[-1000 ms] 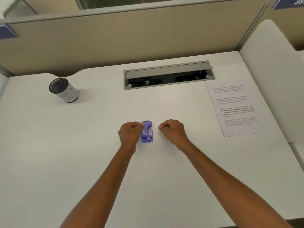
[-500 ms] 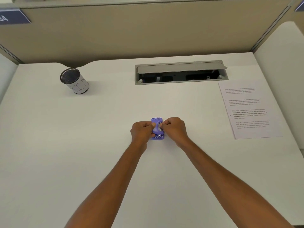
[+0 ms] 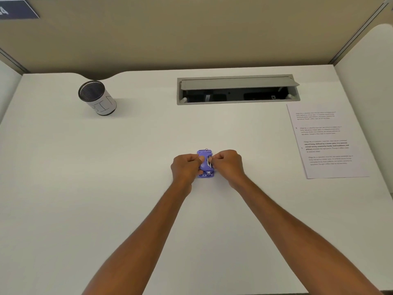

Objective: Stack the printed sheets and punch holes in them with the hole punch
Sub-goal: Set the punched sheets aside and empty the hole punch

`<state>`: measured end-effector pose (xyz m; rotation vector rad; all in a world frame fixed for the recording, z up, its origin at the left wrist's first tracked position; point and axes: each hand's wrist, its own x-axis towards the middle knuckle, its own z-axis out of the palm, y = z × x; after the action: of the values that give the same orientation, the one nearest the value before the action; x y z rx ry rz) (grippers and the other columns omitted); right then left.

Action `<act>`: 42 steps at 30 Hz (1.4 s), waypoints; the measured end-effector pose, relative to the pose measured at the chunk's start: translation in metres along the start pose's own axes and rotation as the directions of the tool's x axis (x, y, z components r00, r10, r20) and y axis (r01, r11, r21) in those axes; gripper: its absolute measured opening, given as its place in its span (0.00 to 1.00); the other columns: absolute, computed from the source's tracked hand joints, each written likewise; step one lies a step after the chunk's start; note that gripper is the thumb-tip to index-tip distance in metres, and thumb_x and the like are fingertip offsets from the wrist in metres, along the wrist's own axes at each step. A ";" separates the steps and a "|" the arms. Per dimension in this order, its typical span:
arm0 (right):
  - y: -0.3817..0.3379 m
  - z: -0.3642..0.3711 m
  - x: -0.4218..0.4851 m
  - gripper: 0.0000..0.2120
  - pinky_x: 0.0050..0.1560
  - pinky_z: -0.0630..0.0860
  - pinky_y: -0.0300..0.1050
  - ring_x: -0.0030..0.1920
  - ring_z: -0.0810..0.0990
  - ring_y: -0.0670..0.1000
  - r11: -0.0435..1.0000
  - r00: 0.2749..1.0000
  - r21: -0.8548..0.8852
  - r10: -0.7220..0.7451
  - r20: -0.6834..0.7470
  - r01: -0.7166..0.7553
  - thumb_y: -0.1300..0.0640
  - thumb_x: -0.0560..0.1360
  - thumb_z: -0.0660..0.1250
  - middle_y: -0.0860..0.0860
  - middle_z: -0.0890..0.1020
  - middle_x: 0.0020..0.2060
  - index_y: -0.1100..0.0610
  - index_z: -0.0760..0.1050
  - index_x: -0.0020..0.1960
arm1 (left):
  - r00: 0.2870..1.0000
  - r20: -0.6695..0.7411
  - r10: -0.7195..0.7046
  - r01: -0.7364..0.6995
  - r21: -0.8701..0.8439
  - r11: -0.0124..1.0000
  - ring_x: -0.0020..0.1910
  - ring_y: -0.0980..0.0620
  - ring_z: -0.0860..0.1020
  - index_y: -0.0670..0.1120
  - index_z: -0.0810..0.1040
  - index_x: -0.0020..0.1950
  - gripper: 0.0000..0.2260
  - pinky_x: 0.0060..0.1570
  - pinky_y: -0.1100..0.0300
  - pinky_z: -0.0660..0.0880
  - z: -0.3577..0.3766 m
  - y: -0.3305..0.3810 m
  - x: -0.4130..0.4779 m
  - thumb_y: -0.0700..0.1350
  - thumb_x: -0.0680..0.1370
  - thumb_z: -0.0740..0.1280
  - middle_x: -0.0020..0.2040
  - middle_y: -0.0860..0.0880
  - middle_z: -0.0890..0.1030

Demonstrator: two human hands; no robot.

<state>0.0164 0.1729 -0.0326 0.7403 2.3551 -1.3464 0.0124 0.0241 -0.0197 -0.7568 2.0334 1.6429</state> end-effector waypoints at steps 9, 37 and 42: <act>-0.021 0.014 -0.008 0.15 0.42 0.73 0.49 0.39 0.77 0.54 0.990 0.999 0.132 -0.045 0.019 0.042 0.57 0.79 0.74 0.68 0.87 0.46 0.71 0.83 0.46 | 0.999 -0.025 0.037 -0.038 -0.064 0.997 0.54 0.34 0.89 0.41 0.90 0.52 0.06 0.60 0.40 0.86 -0.028 0.006 0.001 0.43 0.82 0.76 0.50 0.39 0.91; -0.164 0.231 -0.047 0.09 0.42 0.77 0.51 0.39 0.79 0.55 0.992 0.963 0.112 -0.084 0.257 0.056 0.67 0.74 0.66 0.68 0.87 0.50 0.71 0.83 0.48 | 0.959 -0.273 0.079 -0.099 -0.059 0.993 0.47 0.43 0.86 0.38 0.89 0.57 0.09 0.63 0.42 0.86 -0.280 -0.017 0.055 0.42 0.84 0.73 0.53 0.37 0.90; -0.168 0.254 -0.049 0.09 0.40 0.78 0.52 0.37 0.80 0.55 0.994 0.960 0.090 -0.077 0.271 0.054 0.66 0.74 0.66 0.67 0.87 0.46 0.69 0.84 0.47 | 0.956 -0.283 0.071 -0.093 -0.062 0.994 0.46 0.44 0.86 0.41 0.89 0.54 0.06 0.61 0.45 0.86 -0.299 -0.028 0.064 0.42 0.84 0.74 0.52 0.38 0.90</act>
<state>-0.0354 -0.1312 -0.0177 0.4653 2.1340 -1.4757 -0.0132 -0.2814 -0.0161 -0.9942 2.2325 1.7502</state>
